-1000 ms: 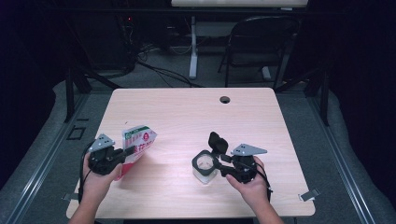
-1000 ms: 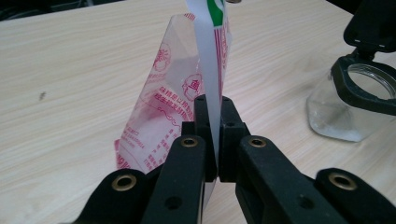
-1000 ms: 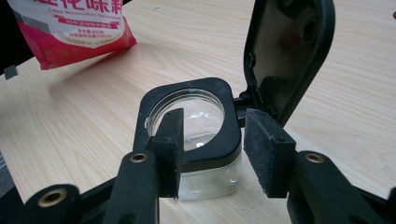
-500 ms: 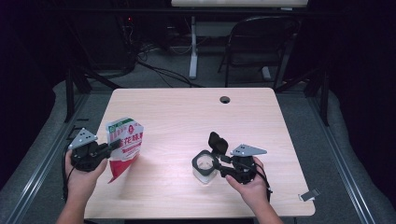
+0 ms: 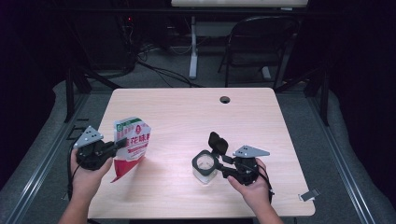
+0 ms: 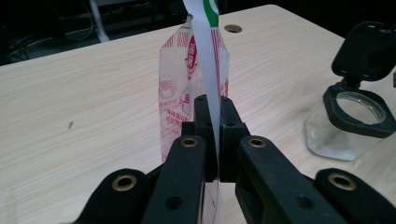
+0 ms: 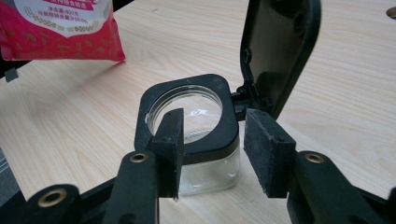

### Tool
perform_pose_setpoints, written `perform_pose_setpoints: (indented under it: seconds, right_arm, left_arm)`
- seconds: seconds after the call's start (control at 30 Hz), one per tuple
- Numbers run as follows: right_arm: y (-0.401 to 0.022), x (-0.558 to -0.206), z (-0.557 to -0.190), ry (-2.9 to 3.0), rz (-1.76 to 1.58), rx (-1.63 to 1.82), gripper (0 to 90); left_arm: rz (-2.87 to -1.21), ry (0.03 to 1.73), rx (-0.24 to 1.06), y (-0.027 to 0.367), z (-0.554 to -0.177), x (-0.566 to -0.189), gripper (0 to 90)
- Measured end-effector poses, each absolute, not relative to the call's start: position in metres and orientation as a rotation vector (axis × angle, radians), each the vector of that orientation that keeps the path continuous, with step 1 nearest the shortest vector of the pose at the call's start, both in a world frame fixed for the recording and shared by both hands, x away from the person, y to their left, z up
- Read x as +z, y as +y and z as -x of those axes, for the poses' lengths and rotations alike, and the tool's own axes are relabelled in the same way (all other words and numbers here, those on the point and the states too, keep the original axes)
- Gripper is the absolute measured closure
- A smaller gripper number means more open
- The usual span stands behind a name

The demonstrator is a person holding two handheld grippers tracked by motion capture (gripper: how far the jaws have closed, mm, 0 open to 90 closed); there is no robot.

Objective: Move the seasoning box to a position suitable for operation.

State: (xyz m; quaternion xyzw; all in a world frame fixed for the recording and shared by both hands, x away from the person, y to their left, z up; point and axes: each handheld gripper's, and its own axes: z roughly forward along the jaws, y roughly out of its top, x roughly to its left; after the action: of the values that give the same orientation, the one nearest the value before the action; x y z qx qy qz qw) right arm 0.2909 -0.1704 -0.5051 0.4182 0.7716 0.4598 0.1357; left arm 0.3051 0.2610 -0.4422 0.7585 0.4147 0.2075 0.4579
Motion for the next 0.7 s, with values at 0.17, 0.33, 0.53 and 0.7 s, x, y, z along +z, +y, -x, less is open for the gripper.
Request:
perform_pose_setpoints:
  seconds: [0.17,0.33,0.53,0.7]
  right_arm:
    - [-0.174,-0.505,-0.287,2.223,-1.211,1.34,57.9]
    - [-0.178,-0.505,-0.284,2.21,-1.225,1.338,57.9]
    - [-0.181,-0.505,-0.282,2.193,-1.242,1.345,57.9]
    - [-0.181,-0.504,-0.281,2.192,-1.24,1.346,57.9]
  left_arm:
    - [-1.894,0.97,0.485,0.245,-0.308,-0.443,90.0]
    - [-1.902,0.917,0.448,0.229,-0.31,-0.443,90.0]
    - [-1.935,0.849,0.418,0.209,-0.308,-0.444,90.0]
    - [-1.955,0.791,0.407,0.193,-0.306,-0.444,90.0]
